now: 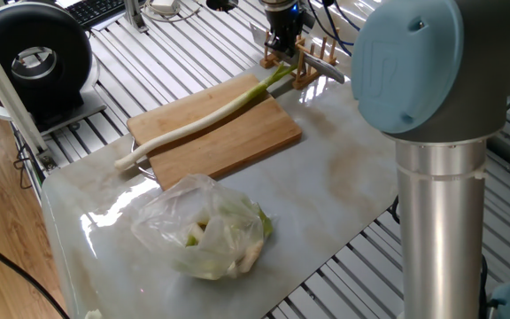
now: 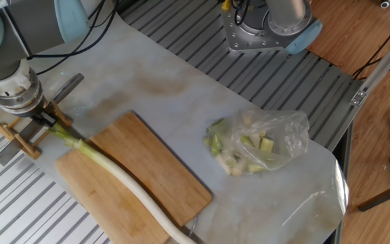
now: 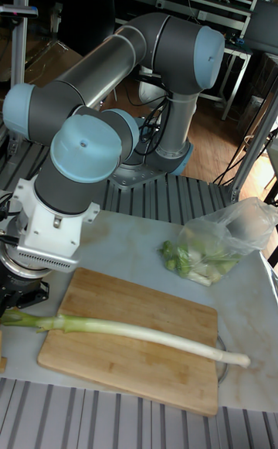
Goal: Chop the scallions
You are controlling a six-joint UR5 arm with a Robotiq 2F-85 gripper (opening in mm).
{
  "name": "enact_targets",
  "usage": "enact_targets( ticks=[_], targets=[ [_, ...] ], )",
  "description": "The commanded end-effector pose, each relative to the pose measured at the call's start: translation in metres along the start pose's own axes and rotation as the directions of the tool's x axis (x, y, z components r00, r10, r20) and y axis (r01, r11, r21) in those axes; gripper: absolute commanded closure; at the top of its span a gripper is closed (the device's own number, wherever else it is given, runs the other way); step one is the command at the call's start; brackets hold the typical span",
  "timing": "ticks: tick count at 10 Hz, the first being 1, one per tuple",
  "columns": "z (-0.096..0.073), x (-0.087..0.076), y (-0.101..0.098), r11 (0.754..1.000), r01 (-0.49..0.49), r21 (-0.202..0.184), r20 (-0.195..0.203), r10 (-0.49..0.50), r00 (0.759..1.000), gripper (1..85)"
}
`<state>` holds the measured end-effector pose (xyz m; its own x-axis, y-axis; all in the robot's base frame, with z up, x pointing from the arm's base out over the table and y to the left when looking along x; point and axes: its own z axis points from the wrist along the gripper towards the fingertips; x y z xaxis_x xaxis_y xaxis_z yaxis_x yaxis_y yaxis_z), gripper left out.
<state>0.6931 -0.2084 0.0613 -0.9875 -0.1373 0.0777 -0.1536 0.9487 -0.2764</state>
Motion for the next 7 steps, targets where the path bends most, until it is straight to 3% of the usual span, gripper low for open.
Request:
enact_targets(
  ticks=[1, 2, 7],
  targets=[
    [-0.002, 0.001, 0.002, 1.000, -0.021, -0.016, -0.002, 0.021, 1.000, 79.7],
    [-0.004, 0.004, 0.001, 0.999, -0.027, -0.023, -0.013, 0.027, 1.000, 84.3],
    [-0.017, 0.004, -0.001, 0.997, -0.019, -0.077, -0.011, 0.018, 1.000, 84.3]
  ],
)
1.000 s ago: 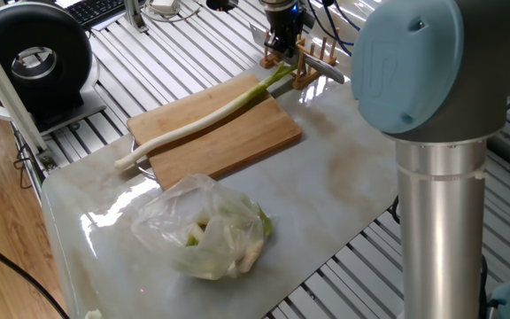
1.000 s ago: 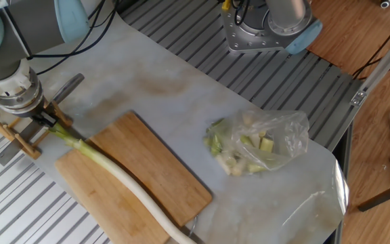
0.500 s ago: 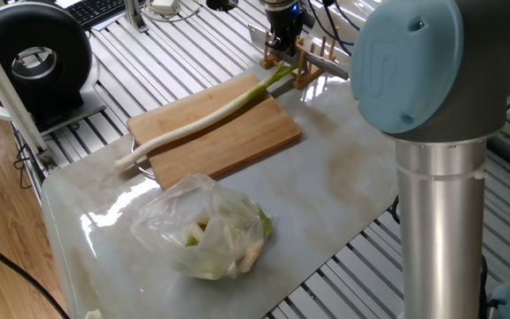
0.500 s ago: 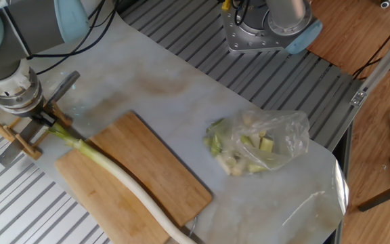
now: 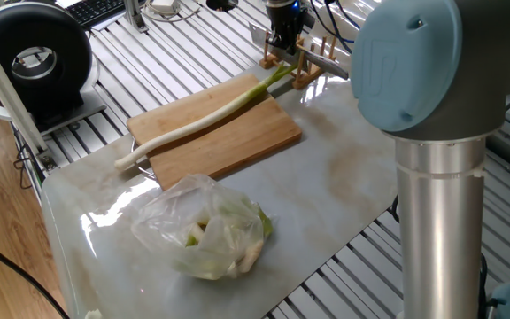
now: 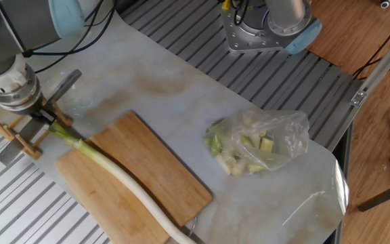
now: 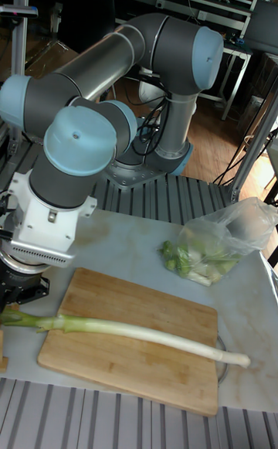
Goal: Chop the scallions
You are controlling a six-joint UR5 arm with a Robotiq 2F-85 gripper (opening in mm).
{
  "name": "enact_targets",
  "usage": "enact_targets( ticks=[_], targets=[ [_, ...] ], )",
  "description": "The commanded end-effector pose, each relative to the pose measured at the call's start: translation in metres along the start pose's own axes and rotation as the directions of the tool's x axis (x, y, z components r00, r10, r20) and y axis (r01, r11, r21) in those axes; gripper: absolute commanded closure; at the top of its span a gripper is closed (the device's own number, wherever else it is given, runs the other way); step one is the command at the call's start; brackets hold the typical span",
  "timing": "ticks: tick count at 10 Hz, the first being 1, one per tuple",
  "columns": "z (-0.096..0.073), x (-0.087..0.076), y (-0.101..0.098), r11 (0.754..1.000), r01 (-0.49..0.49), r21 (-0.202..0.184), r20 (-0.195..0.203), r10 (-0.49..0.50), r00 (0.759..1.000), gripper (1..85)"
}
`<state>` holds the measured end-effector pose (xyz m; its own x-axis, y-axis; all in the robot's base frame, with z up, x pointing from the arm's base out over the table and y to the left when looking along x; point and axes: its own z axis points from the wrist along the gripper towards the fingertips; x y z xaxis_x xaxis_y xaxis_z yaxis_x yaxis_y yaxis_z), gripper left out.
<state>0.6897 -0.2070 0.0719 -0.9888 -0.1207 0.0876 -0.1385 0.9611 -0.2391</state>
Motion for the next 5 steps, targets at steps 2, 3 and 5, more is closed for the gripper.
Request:
enact_targets(
  ticks=[2, 3, 5],
  targets=[
    [-0.010, -0.001, -0.005, 0.999, -0.007, -0.045, 0.008, 0.008, 1.000, 84.3],
    [-0.011, -0.002, -0.008, 0.999, -0.010, -0.044, 0.017, 0.011, 1.000, 84.3],
    [-0.023, -0.001, -0.011, 0.998, -0.012, -0.060, 0.023, 0.014, 1.000, 84.3]
  ],
)
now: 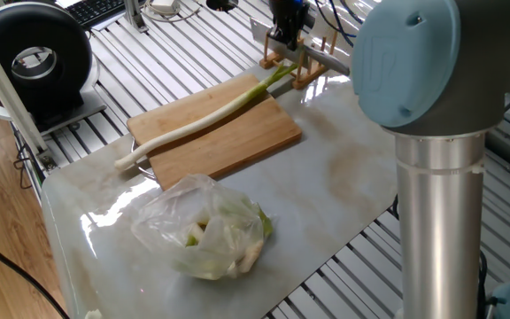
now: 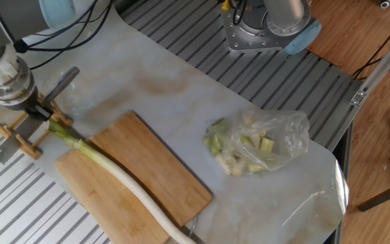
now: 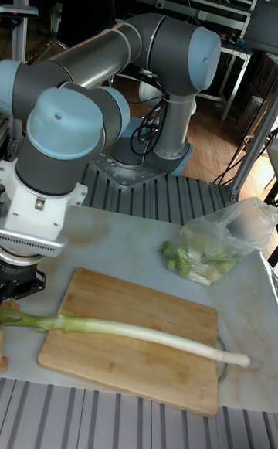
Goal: Chop the scallions
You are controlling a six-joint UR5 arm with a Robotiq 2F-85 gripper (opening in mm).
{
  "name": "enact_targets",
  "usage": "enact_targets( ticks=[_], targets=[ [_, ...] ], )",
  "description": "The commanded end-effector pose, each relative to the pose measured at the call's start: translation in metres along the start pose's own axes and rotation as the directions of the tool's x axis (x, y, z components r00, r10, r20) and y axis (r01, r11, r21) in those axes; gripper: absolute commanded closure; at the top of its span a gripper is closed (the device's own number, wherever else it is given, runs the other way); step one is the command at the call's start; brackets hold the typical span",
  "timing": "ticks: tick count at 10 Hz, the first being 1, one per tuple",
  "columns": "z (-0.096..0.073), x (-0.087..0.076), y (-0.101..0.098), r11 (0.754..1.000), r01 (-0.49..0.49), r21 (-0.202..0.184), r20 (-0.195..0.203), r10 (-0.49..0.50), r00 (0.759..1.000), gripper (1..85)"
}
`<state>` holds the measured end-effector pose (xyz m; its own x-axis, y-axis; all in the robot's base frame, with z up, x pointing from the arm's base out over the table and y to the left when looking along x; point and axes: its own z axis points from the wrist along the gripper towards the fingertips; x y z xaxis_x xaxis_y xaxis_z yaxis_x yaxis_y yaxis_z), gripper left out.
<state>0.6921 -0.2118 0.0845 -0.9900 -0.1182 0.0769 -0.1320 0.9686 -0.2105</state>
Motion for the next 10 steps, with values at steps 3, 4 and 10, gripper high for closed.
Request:
enact_targets(
  ticks=[3, 4, 10],
  targets=[
    [-0.038, 0.008, -0.003, 0.997, 0.005, -0.075, 0.012, -0.004, 1.000, 84.3],
    [-0.045, 0.007, -0.003, 0.997, 0.004, -0.076, 0.025, -0.002, 1.000, 84.3],
    [-0.106, 0.029, 0.001, 0.994, 0.010, -0.108, 0.014, -0.009, 1.000, 84.3]
  ],
)
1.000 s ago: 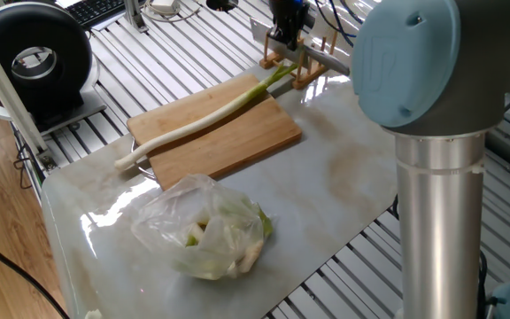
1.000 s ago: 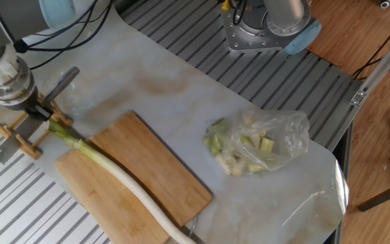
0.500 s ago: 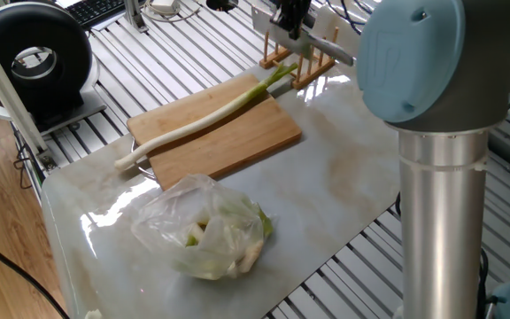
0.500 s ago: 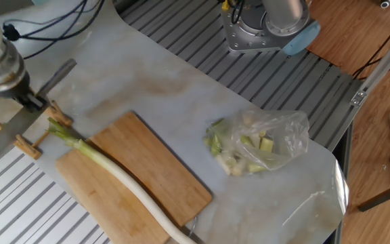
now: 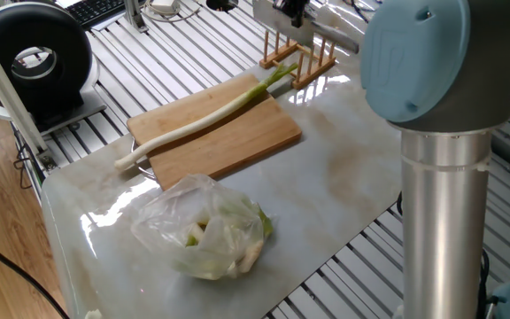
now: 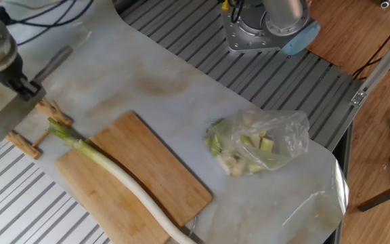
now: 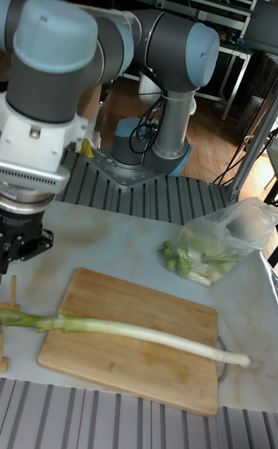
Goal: Chop the scallions
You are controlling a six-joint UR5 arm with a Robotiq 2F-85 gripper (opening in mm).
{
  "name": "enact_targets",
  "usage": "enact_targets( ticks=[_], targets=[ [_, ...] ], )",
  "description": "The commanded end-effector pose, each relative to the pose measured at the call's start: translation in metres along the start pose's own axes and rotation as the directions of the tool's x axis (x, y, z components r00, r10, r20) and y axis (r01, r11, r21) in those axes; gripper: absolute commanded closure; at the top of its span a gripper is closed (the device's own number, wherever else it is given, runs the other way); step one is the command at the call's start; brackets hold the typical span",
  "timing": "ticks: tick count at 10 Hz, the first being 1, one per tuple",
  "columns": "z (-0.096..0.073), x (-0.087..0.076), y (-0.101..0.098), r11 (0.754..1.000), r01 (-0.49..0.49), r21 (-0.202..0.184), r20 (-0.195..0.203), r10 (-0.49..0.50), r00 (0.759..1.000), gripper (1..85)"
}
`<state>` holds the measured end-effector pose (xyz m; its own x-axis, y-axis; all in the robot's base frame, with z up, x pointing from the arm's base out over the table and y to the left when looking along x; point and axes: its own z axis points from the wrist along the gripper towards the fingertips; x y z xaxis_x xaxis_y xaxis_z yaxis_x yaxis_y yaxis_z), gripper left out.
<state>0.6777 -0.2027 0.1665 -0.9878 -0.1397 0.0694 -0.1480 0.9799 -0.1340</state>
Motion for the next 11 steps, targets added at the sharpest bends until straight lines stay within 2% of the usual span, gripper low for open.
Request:
enact_targets(
  ticks=[1, 5, 7, 9, 11],
  targets=[
    [-0.030, 0.012, 0.018, 0.998, -0.021, -0.054, 0.010, 0.022, 1.000, 84.3],
    [-0.053, 0.019, 0.064, 0.988, -0.087, -0.127, 0.007, 0.089, 0.996, 84.3],
    [-0.061, 0.018, 0.092, 0.981, -0.112, -0.157, 0.015, 0.116, 0.993, 84.3],
    [-0.071, 0.018, 0.122, 0.967, -0.158, -0.201, 0.004, 0.162, 0.987, 84.3],
    [-0.076, 0.012, 0.153, 0.954, -0.216, -0.209, 0.010, 0.223, 0.975, 84.3]
  ],
)
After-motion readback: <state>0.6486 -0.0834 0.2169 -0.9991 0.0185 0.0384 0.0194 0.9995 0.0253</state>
